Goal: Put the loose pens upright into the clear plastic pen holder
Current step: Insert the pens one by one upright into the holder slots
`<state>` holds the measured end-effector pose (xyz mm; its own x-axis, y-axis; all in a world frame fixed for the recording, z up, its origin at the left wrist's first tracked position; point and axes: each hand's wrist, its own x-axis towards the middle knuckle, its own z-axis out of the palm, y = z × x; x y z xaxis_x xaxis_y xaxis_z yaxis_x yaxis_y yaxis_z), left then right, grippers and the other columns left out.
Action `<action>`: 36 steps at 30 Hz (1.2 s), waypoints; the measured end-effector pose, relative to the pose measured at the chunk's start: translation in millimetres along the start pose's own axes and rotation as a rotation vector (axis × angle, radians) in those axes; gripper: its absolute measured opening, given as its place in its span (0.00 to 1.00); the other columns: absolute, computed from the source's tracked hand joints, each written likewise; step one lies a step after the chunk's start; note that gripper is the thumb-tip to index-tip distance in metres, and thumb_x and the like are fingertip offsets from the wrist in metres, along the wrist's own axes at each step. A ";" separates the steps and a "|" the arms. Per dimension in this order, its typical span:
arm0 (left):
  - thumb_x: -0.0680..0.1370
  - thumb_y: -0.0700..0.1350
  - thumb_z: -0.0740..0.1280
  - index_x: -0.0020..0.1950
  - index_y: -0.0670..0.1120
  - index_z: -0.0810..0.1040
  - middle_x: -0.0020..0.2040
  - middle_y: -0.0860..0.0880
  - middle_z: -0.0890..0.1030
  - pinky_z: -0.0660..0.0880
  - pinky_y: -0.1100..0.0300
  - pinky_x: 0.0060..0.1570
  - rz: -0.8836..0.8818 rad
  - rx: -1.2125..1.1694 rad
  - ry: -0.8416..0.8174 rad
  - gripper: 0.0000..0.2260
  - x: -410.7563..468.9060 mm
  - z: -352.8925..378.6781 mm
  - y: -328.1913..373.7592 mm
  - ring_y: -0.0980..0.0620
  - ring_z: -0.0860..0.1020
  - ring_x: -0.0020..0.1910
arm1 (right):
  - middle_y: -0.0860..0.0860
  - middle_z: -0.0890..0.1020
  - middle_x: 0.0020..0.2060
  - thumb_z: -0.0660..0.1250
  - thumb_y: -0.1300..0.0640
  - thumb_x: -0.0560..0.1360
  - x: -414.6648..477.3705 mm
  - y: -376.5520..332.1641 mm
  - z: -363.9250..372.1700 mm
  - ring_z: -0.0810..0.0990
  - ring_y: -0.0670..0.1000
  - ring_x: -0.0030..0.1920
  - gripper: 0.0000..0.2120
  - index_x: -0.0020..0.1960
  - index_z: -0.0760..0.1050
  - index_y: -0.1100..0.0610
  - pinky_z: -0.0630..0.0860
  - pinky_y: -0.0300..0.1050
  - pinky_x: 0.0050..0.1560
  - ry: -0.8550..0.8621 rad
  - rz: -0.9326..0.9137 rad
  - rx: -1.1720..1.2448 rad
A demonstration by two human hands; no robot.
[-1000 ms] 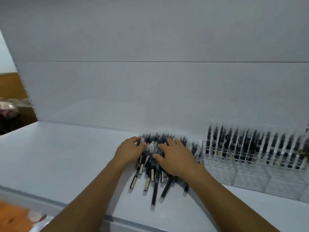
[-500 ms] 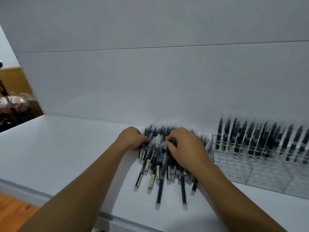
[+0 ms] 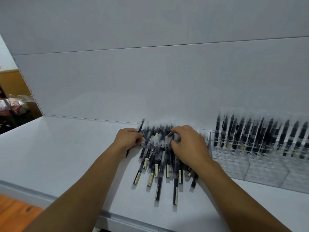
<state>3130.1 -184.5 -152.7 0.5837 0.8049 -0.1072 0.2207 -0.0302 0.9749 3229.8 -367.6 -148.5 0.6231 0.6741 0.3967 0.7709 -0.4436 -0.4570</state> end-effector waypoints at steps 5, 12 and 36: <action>0.79 0.39 0.66 0.46 0.41 0.80 0.40 0.46 0.80 0.80 0.63 0.37 0.091 -0.190 -0.007 0.04 -8.2 5.6 4.4 0.53 0.78 0.34 | 0.48 0.76 0.61 0.63 0.47 0.79 -1.0 -2.3 1.5 0.72 0.50 0.62 0.19 0.69 0.72 0.49 0.71 0.45 0.55 0.041 -0.025 -0.086; 0.81 0.46 0.62 0.56 0.49 0.80 0.37 0.55 0.83 0.68 0.66 0.27 0.187 -0.182 -0.079 0.08 -24.9 8.3 4.4 0.59 0.73 0.27 | 0.49 0.77 0.61 0.60 0.58 0.80 6.1 -9.7 6.0 0.71 0.53 0.60 0.16 0.66 0.76 0.51 0.70 0.48 0.59 -0.088 -0.158 -0.216; 0.77 0.52 0.69 0.50 0.47 0.75 0.27 0.55 0.62 0.57 0.64 0.25 0.249 -0.494 -0.327 0.10 -64.1 68.1 59.3 0.56 0.60 0.25 | 0.46 0.83 0.38 0.72 0.59 0.75 -19.3 -5.8 -59.4 0.79 0.41 0.33 0.07 0.48 0.79 0.47 0.75 0.33 0.32 0.128 0.086 0.698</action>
<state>3159.0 -278.2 -101.3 0.7964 0.5842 0.1561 -0.2926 0.1464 0.9450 3221.2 -413.2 -106.3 0.7216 0.5600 0.4071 0.4806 0.0182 -0.8768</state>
